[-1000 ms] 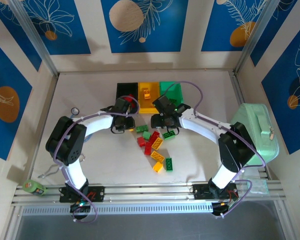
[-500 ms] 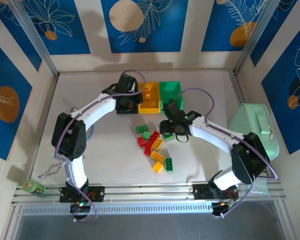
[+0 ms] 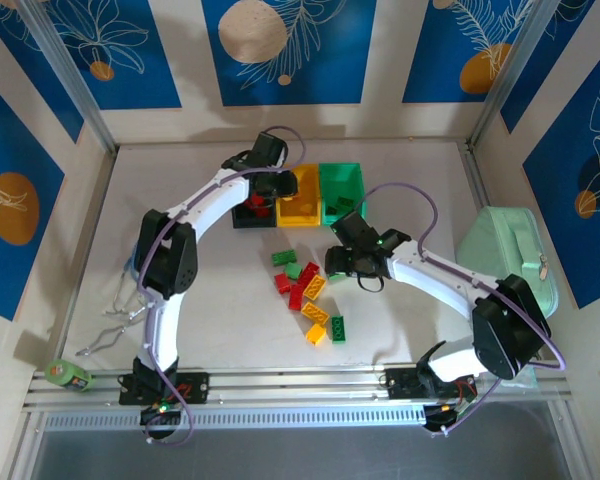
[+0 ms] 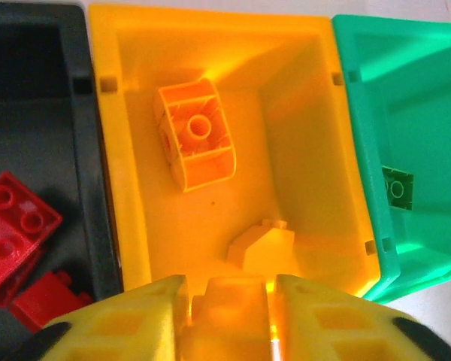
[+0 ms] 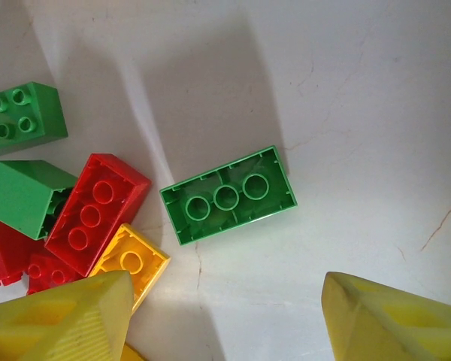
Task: Sort the legos into containers by color
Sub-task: Place the lego in the container, then pick up the lego from the bottom-center of the table.
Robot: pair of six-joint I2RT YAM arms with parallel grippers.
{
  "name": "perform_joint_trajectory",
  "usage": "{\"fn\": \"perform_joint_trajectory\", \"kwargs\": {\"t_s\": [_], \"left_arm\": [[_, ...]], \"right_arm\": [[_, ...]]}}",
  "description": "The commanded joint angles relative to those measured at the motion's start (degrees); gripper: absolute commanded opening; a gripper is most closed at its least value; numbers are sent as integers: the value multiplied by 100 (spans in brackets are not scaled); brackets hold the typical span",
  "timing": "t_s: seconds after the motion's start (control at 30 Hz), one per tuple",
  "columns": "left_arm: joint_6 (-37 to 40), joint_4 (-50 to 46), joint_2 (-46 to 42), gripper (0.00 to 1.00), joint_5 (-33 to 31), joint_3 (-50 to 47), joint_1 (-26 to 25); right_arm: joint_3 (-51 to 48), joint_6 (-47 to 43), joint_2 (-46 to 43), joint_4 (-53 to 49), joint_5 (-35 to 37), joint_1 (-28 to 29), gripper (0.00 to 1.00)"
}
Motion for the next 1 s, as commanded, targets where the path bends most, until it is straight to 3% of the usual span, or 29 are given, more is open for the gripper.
{"fn": "perform_joint_trajectory", "kwargs": {"t_s": [0.0,0.07,0.27,0.63,0.97], "left_arm": [[63,-405,110,51,-81,310,1],[67,-378,15,57,-106,280,1],[81,-193,-533,58,-171,-104,-17],[-81,678,-2129,57,-135,-2217,-52],[-235,1243,-3218,57,-142,-4056,-52]], "right_arm": [[-43,112,-162,-100,43,-5,68],[-67,125,-202,-96,47,8,68],[-70,132,-226,-102,2,61,68],[110,3,155,-39,-339,499,68],[220,-411,706,-168,-532,1351,68]]}}
